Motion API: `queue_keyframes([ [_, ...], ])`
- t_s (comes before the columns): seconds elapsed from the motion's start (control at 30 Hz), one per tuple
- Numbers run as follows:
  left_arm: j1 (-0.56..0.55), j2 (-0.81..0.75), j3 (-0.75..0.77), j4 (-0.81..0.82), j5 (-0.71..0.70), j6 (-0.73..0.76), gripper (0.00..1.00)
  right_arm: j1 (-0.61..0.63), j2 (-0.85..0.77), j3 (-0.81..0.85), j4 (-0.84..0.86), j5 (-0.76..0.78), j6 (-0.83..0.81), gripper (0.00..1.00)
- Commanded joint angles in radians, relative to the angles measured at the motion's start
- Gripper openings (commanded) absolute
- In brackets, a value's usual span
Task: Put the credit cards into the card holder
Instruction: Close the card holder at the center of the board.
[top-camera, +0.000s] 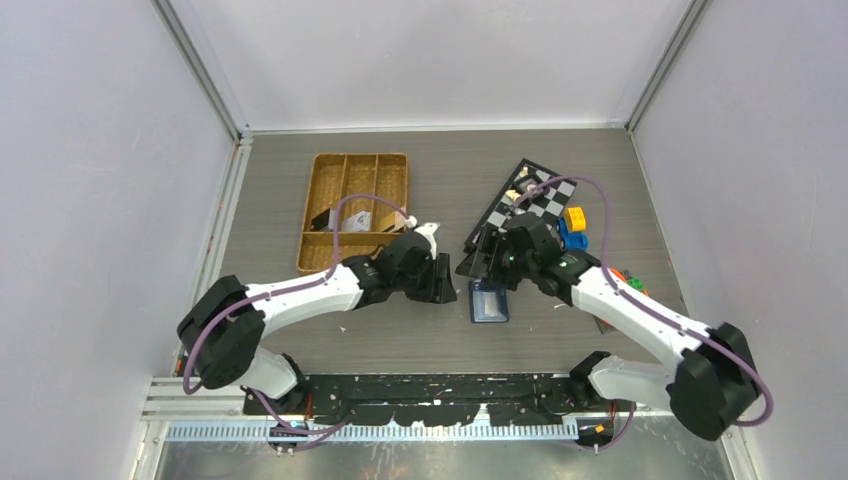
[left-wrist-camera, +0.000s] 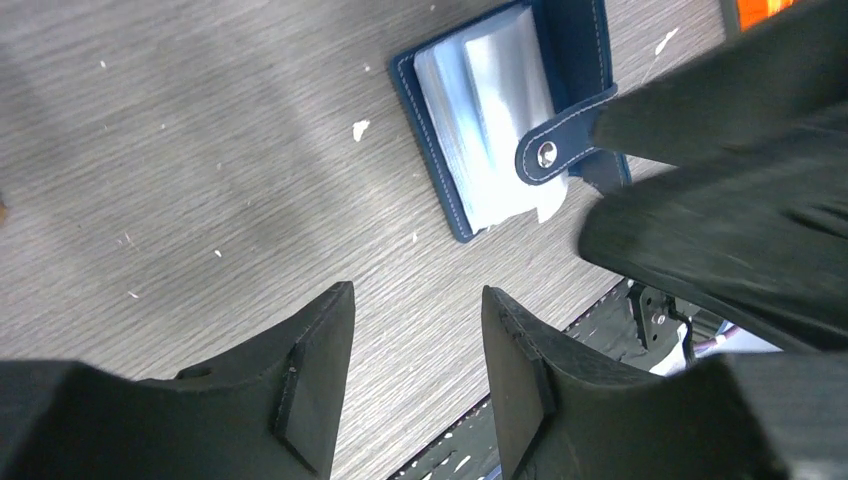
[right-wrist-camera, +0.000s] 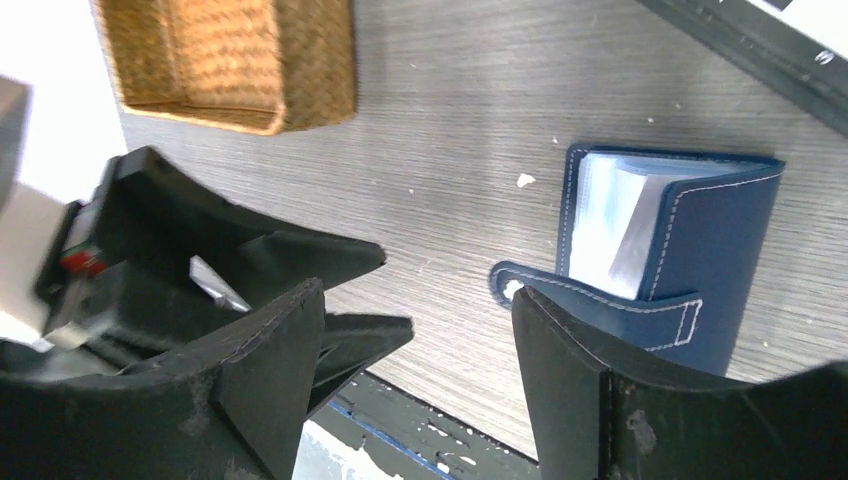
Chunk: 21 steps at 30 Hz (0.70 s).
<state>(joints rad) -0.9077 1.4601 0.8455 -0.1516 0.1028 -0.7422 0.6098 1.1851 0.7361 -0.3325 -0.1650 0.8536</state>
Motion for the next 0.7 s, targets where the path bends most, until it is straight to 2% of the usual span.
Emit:
queue_keyframes([
  [0.0,-0.012,-0.023,0.099,-0.031,-0.064,0.046,0.52,-0.003,-0.114,0.099,-0.150,0.083,-0.079,0.74],
  [0.07,-0.013,-0.001,0.145,-0.045,-0.066,0.056,0.52,-0.015,-0.140,0.118,-0.220,0.147,-0.098,0.74],
  [0.17,-0.019,0.033,0.178,-0.035,-0.044,0.055,0.52,-0.052,-0.172,0.129,-0.335,0.336,-0.123,0.76],
  [0.27,-0.027,0.057,0.192,-0.027,-0.033,0.050,0.52,-0.123,-0.190,0.099,-0.388,0.391,-0.151,0.77],
  [0.4,-0.031,0.063,0.191,-0.019,-0.034,0.043,0.53,-0.198,-0.199,0.027,-0.382,0.375,-0.159,0.75],
  [0.5,-0.031,0.063,0.190,-0.017,-0.037,0.041,0.53,-0.203,-0.170,-0.029,-0.327,0.345,-0.156,0.70],
  [0.67,-0.032,0.075,0.198,-0.018,-0.026,0.044,0.53,-0.187,-0.070,-0.112,-0.133,0.085,-0.155,0.62],
])
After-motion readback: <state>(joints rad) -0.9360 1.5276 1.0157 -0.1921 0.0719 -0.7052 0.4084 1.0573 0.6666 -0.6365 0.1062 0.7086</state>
